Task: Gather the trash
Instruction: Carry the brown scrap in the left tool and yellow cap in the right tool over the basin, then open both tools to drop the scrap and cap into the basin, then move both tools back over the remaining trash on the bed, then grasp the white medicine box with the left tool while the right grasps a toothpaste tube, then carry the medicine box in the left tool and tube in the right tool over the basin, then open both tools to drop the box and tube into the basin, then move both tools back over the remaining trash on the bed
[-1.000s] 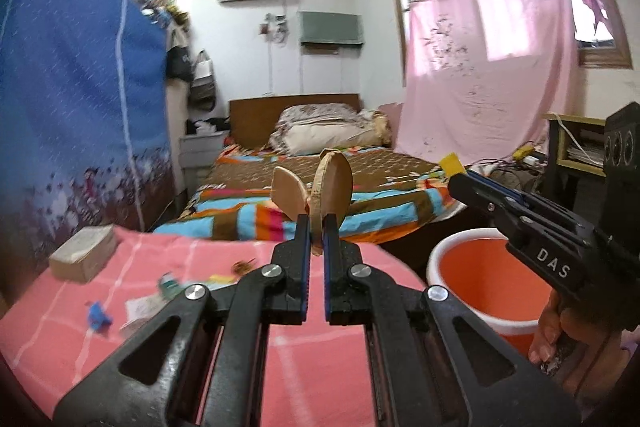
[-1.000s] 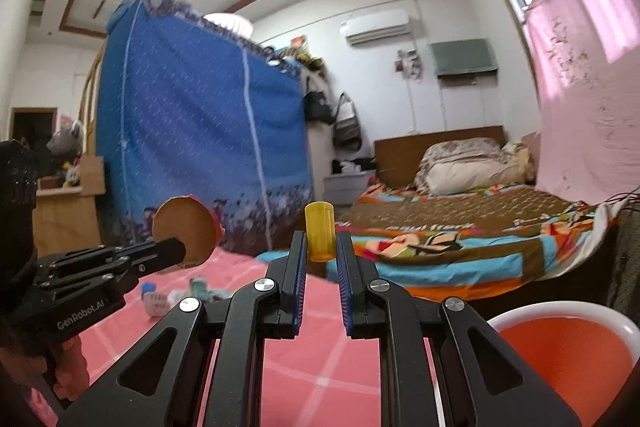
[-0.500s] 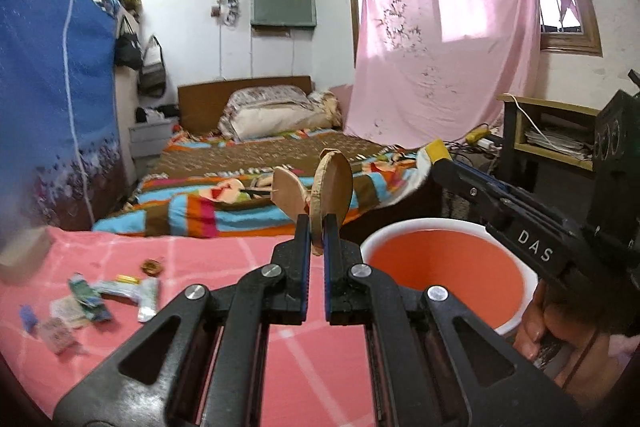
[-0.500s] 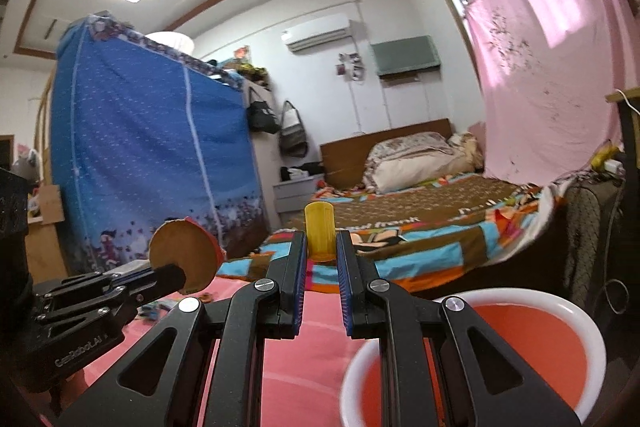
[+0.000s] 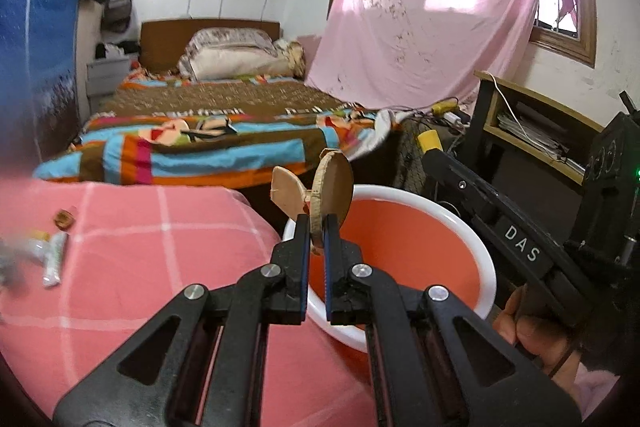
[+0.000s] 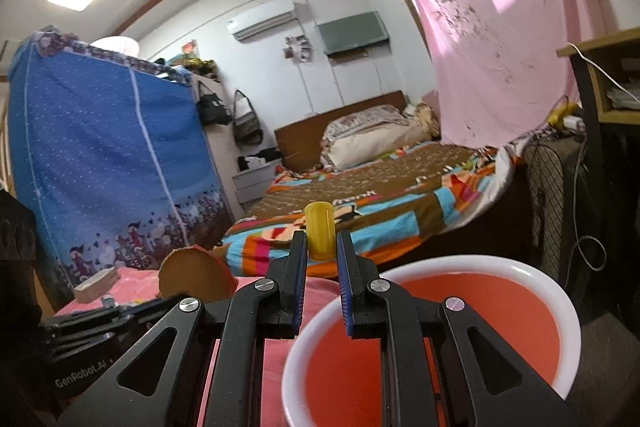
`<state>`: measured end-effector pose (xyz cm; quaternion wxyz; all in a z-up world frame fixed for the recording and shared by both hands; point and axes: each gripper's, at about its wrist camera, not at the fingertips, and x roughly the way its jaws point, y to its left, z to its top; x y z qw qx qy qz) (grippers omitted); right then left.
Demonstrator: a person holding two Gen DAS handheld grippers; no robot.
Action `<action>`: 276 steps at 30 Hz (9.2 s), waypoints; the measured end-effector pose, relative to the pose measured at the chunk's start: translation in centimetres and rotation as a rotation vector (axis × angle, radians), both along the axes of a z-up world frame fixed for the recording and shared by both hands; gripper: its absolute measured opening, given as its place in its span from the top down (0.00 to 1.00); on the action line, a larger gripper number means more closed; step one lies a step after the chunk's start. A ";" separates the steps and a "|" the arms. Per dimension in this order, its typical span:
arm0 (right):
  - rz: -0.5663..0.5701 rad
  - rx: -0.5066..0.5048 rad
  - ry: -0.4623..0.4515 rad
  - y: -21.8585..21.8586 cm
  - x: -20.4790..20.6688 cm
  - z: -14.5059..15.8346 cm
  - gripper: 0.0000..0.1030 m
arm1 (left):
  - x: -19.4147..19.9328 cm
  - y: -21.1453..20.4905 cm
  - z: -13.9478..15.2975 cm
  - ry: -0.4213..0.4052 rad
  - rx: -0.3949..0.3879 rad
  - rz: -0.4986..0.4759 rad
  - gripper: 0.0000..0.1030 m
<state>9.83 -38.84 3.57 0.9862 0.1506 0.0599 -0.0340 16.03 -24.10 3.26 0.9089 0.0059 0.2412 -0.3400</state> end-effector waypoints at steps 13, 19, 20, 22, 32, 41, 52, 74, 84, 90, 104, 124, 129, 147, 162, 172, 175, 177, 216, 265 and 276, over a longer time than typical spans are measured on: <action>-0.041 0.039 0.051 -0.9 0.3 -0.8 0.87 | 1.7 -2.0 -1.3 0.155 -0.009 -0.039 0.89; -0.057 0.060 0.076 -1.4 0.5 -1.2 0.87 | 1.9 -2.6 -1.6 0.181 0.007 -0.047 0.83; -0.060 0.065 0.081 -1.5 0.5 -1.3 0.87 | 1.9 -2.7 -1.6 0.186 0.006 -0.050 0.81; -0.064 0.073 0.086 -1.6 0.6 -1.3 0.87 | 2.0 -2.7 -1.6 0.192 0.001 -0.053 0.76; -0.082 0.078 0.086 -1.6 0.3 -1.3 0.86 | 1.8 -2.8 -1.5 0.181 -0.004 -0.053 0.68; -0.103 0.068 0.077 -1.6 0.1 -1.1 0.80 | 1.5 -1.8 -1.0 0.143 -0.031 -0.002 0.54; -0.104 0.022 0.008 -0.3 -0.2 0.4 0.53 | 0.7 3.0 0.9 -0.012 -0.105 0.193 0.10; 0.058 -0.083 -0.215 9.8 1.4 3.3 0.00 | -2.5 17.0 2.4 -0.264 -0.123 0.571 0.00; 0.195 -0.157 -0.210 16.5 4.1 2.9 0.00 | -3.1 22.8 1.5 -0.349 -0.067 0.710 0.00; 0.245 -0.219 -0.176 19.2 5.6 2.1 0.00 | -2.0 24.6 0.5 -0.344 -0.016 0.726 0.00; 0.392 -0.275 0.207 22.2 12.6 -0.6 0.19 | 3.4 25.3 -2.8 0.039 0.034 0.681 0.05; 0.554 -0.283 0.522 25.5 17.0 -4.2 0.53 | 6.0 25.3 -5.1 0.267 0.053 0.599 0.50; 0.558 -0.262 0.550 25.2 17.4 -4.5 0.69 | 5.9 25.7 -5.1 0.269 0.037 0.607 0.59; 0.596 -0.307 0.497 24.4 14.4 -4.2 0.79 | 3.9 25.1 -4.2 0.194 -0.003 0.540 0.61; 0.587 -0.305 0.351 22.4 10.9 -3.0 0.83 | 1.6 23.1 -2.4 0.007 0.058 0.487 0.61; 0.583 -0.239 0.127 20.2 7.8 -1.3 0.83 | -0.3 21.5 -1.5 -0.116 0.079 0.472 0.61; 0.573 -0.237 0.070 19.8 6.9 -0.7 0.83 | -0.6 21.1 -1.2 -0.135 0.073 0.459 0.61; 0.561 -0.250 0.039 19.7 6.4 -0.3 0.83 | -0.5 20.9 -0.9 -0.119 0.049 0.455 0.61; 0.124 -0.089 -0.087 3.0 -0.1 2.4 0.82 | -0.9 2.4 2.9 -0.130 0.003 0.068 0.61; -0.068 0.122 0.108 -3.6 -0.1 0.1 0.56 | 2.7 -2.3 0.0 0.270 0.019 0.065 0.39; -0.059 0.077 0.047 -1.6 0.3 1.4 0.22 | 2.3 3.2 2.4 0.131 -0.082 0.187 0.02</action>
